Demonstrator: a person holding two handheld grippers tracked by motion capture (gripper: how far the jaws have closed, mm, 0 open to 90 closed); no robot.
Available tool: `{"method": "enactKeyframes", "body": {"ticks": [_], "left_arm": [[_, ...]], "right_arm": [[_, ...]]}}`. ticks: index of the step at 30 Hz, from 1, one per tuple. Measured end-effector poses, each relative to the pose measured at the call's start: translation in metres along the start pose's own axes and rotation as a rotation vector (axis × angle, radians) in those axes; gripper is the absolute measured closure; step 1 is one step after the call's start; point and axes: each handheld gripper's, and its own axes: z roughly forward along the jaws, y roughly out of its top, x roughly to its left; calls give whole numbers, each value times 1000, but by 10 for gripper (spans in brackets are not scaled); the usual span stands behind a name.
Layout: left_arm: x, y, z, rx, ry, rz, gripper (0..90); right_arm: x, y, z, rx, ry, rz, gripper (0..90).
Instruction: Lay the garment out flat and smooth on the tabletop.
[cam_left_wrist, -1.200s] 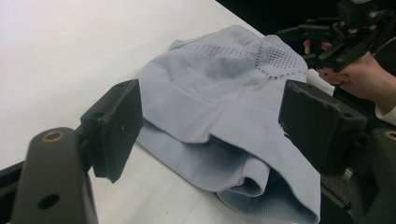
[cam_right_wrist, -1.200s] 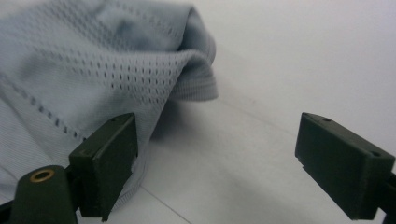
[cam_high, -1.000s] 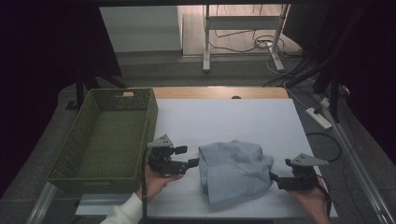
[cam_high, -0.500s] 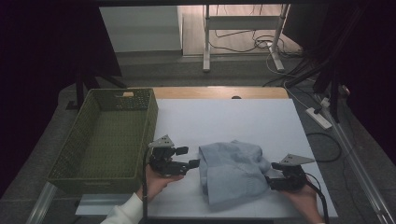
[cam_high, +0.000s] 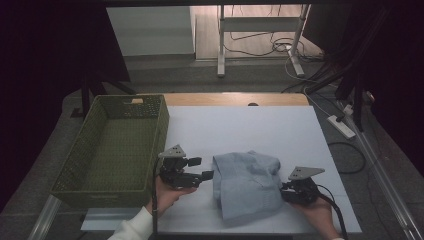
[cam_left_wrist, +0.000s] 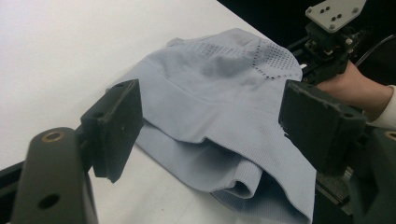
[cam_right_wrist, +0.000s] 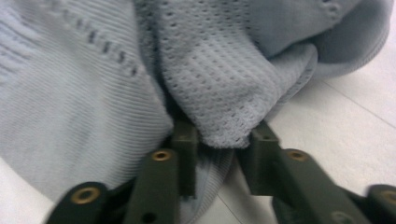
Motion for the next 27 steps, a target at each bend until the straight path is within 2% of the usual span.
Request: {"method": "enactKeyframes", "body": {"ticks": [2, 3, 8, 14, 18, 20, 21, 23, 27], "left_arm": [[0, 0, 0, 1, 0, 2, 227], [-1, 0, -1, 0, 1, 6, 228], [-1, 0, -1, -6, 3, 3, 227], [1, -1, -2, -4, 8, -5, 223], [1, 0, -2, -4, 10, -2, 220], [0, 0, -1, -3, 10, -1, 220], [0, 0, -1, -1, 8, -2, 220], [0, -1, 0, 1, 7, -2, 219], [0, -1, 0, 5, 7, -2, 218]], "right_arm": [[1, 1, -1, 2, -4, -6, 761], [1, 4, -4, -2, -8, -5, 803], [-1, 7, -12, -37, -18, 28, 822], [-7, 9, -27, -135, -51, 87, 824], [-8, 8, -40, -193, -111, 118, 826], [-9, 8, -44, -213, -119, 129, 826], [-9, 9, -51, -251, -128, 148, 827], [-9, 9, -57, -279, -139, 157, 828], [-7, 12, -66, -349, -112, 187, 827]]}}
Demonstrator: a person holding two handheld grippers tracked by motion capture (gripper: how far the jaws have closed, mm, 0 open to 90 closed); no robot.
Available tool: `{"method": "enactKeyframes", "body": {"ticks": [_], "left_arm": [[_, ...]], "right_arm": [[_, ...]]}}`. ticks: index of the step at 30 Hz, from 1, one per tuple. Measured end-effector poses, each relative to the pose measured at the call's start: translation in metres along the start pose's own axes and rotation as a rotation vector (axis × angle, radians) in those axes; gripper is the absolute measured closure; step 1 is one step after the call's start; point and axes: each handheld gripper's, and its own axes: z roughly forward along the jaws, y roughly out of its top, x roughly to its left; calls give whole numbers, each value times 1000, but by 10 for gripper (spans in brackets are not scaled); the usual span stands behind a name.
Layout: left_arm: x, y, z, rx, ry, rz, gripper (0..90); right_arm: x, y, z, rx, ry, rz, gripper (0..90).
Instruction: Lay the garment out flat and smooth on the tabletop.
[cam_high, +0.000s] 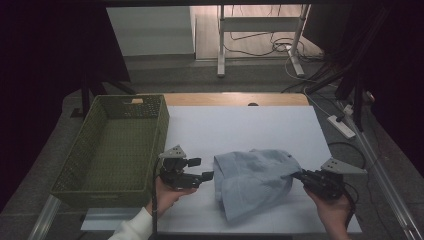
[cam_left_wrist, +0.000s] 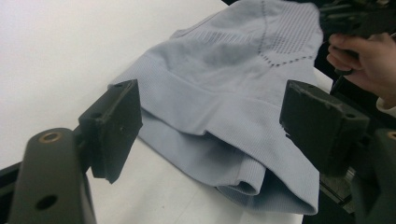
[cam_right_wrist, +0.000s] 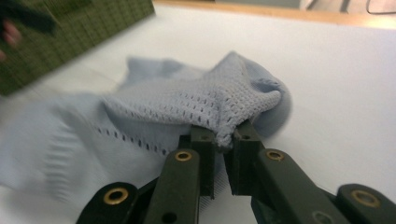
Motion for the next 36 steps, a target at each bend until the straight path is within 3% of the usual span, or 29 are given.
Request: {"method": "enactKeyframes", "body": {"ticks": [7, 13, 19, 23, 27, 29, 33, 36], "left_arm": [[1, 0, 0, -3, 1, -2, 218], [2, 0, 0, 2, -1, -5, 218], [2, 0, -1, -4, -3, -8, 218], [3, 1, -1, -6, -6, -10, 217], [3, 2, -2, -10, -8, -11, 217], [2, 2, -2, -6, -9, -8, 217], [2, 1, -3, -8, -7, -9, 216], [2, 1, -4, -10, -4, -8, 216]], "right_arm": [[5, 7, -5, -43, 11, -6, 827], [13, 22, -15, -119, 34, -8, 828], [28, 40, -28, -184, 33, -64, 828], [43, 57, -31, -229, 60, -111, 828], [59, 71, -26, -252, 91, -155, 828], [73, 82, -18, -261, 125, -189, 827], [90, 86, 4, -219, 162, -222, 827], [92, 77, 29, -169, 182, -202, 827]]}}
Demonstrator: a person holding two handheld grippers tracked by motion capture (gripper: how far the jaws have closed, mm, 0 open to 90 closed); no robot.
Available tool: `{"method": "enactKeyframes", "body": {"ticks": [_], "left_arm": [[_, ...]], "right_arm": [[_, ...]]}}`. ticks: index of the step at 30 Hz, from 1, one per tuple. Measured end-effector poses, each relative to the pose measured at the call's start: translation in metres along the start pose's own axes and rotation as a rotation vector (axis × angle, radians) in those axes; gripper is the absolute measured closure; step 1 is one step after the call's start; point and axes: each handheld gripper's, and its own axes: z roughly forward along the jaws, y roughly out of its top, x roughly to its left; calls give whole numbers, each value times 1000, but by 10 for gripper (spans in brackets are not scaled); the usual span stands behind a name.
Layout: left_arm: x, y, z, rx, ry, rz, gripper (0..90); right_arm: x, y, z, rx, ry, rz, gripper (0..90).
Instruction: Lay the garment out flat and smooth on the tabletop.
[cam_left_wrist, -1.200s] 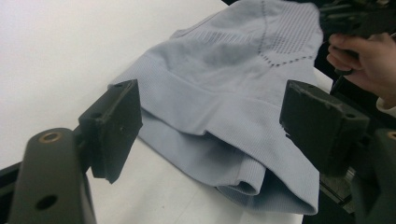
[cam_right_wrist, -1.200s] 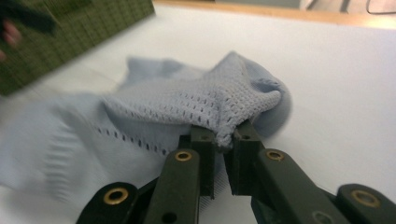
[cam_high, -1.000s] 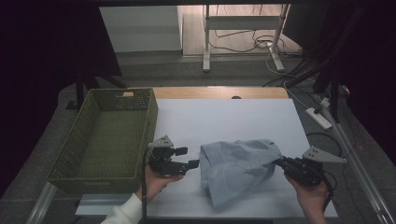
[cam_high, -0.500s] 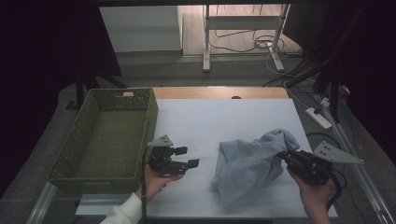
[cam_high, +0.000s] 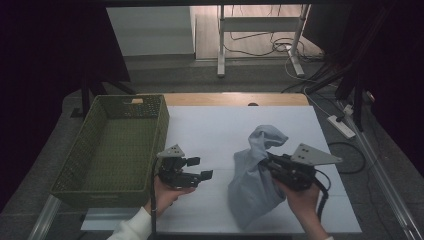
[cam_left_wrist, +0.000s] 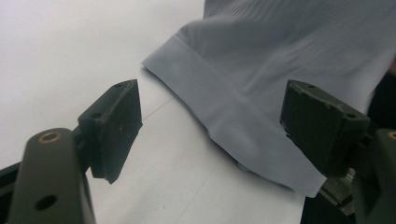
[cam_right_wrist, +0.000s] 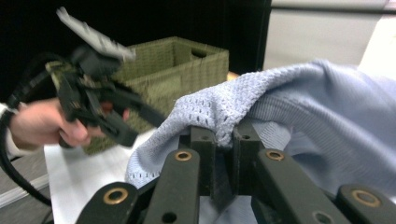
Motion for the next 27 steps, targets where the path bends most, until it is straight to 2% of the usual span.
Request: {"method": "enactKeyframes", "body": {"ticks": [2, 3, 4, 6, 7, 14, 18, 20, 21, 25, 27], "left_arm": [[0, 0, -1, -2, 2, 1, 216], [0, 0, -1, -2, 2, 1, 216], [0, 0, -1, -3, 2, 1, 216], [1, 0, -1, -5, 3, -2, 216], [2, 0, -1, -5, 4, -6, 216], [2, 1, -3, -14, 12, -5, 216], [2, 2, -7, -33, 21, -11, 217], [2, 3, -9, -45, 26, -12, 217], [2, 3, -10, -50, 27, -13, 217], [2, 4, -15, -68, 49, -9, 217], [1, 4, -17, -77, 50, -9, 217]], "right_arm": [[0, -10, 14, 41, 11, 12, 827], [0, -10, 14, 41, 11, 12, 827], [-1, -19, 26, 71, 26, 28, 827], [-1, -23, 30, 79, 34, 36, 826], [0, -27, 38, 98, 52, 45, 826], [11, -37, 59, 158, 97, 32, 826], [28, -43, 82, 234, 121, -3, 825], [31, -46, 88, 253, 134, -1, 824], [36, -50, 99, 286, 150, -3, 823], [44, -54, 110, 304, 165, 2, 822], [51, -55, 116, 325, 193, -11, 816]]}}
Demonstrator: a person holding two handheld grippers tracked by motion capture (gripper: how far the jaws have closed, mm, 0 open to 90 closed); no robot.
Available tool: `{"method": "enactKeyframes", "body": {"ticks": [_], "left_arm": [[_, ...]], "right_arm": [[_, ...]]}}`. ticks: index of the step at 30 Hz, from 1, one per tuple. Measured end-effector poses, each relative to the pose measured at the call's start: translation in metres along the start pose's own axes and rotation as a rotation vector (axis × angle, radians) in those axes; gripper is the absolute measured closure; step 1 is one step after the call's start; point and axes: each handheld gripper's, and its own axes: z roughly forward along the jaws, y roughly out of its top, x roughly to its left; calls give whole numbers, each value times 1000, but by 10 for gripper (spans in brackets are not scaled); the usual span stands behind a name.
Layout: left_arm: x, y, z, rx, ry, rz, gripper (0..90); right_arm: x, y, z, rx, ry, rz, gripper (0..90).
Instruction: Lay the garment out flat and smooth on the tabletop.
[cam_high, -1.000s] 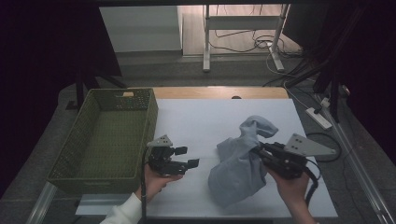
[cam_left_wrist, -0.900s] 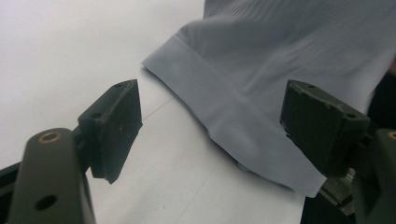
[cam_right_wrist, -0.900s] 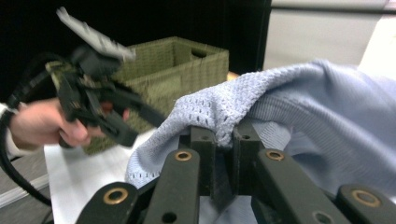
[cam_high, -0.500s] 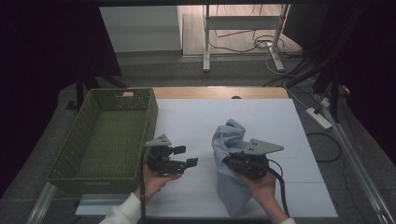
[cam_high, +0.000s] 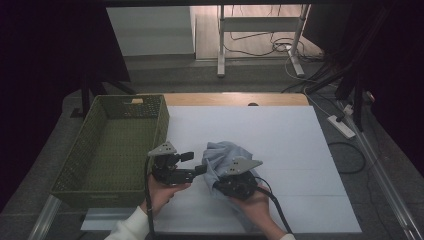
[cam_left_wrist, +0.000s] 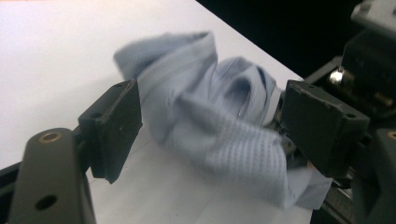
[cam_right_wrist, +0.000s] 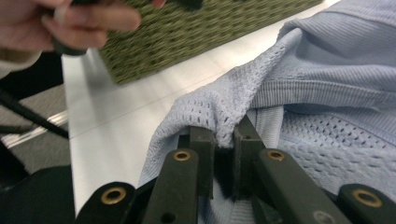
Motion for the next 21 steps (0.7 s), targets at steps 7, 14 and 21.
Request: {"method": "enactKeyframes", "body": {"ticks": [7, 14, 21], "left_arm": [[3, 1, -3, -5, 3, -7, 217], [2, 1, -2, 3, 6, 2, 214], [3, 1, -3, 1, 8, 1, 214]], "right_arm": [[4, 4, -7, -41, 20, -1, 580], [3, 9, -33, -126, -26, 8, 482], [-9, 9, -62, -174, -76, 21, 447]]}}
